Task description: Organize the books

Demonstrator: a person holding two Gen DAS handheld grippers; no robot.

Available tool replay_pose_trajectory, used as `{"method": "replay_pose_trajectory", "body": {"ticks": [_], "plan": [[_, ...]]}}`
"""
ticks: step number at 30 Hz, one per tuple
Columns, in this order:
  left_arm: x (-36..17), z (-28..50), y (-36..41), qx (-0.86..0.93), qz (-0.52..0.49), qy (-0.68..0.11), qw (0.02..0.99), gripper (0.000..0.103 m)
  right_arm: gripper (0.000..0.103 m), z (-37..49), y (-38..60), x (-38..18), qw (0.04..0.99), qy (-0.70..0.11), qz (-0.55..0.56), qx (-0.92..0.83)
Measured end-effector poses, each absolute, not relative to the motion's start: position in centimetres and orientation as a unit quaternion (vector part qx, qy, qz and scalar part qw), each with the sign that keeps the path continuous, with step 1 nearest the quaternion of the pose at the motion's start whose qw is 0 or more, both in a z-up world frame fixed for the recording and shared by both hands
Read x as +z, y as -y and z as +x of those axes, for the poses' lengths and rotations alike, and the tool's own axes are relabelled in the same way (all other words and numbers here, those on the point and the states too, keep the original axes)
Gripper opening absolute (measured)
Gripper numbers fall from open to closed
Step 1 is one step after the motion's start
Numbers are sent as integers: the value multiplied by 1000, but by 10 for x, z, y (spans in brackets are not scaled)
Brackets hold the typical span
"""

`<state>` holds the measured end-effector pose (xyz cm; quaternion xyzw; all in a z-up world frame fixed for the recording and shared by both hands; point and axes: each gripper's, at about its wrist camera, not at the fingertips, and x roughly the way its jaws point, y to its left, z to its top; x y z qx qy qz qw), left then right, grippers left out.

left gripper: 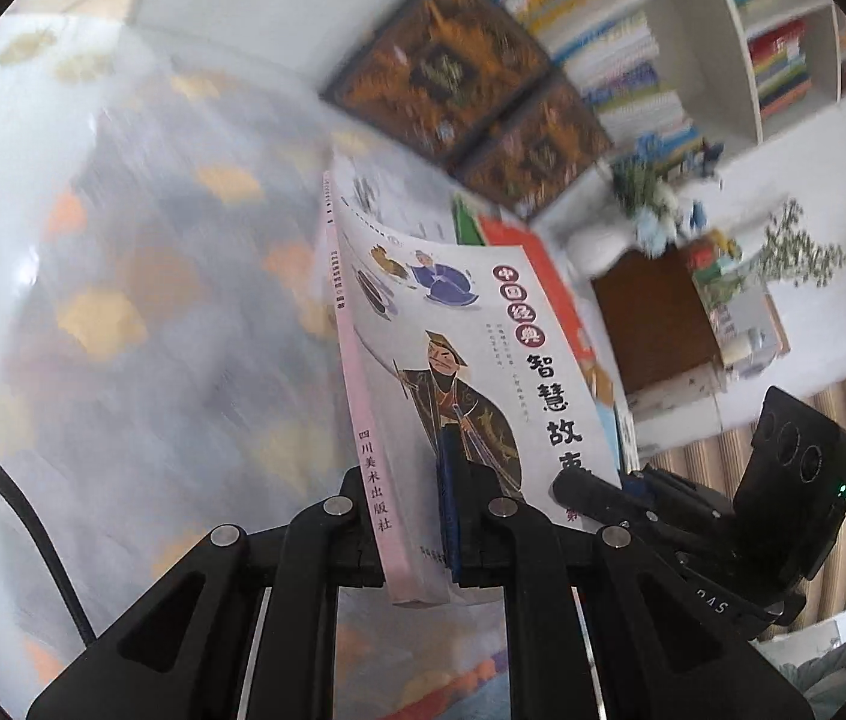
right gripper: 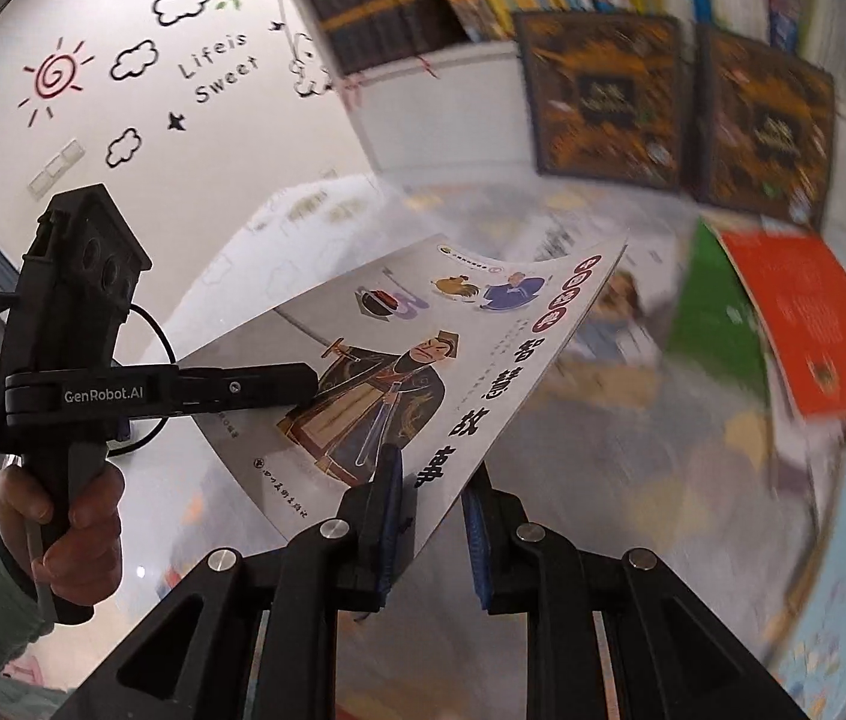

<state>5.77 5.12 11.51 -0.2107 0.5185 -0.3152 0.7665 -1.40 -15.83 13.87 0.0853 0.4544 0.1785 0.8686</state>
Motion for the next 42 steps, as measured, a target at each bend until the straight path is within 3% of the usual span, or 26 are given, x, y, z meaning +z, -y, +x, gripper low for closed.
{"method": "replay_pose_trajectory", "body": {"ticks": [8,19,32,42], "plan": [[134,133,-106,-264,-214,-466,817,9,20,83,97,148,876,-430,67,208],[87,202,-135,-218,-234,-476,819,10,21,191,60,106,855,-462,55,231],[42,202,-137,-190,-240,-527,793,18,22,216,74,54,821,-512,103,232],[19,186,-176,-117,-274,-547,783,19,22,209,68,31,799,-544,124,224]]}}
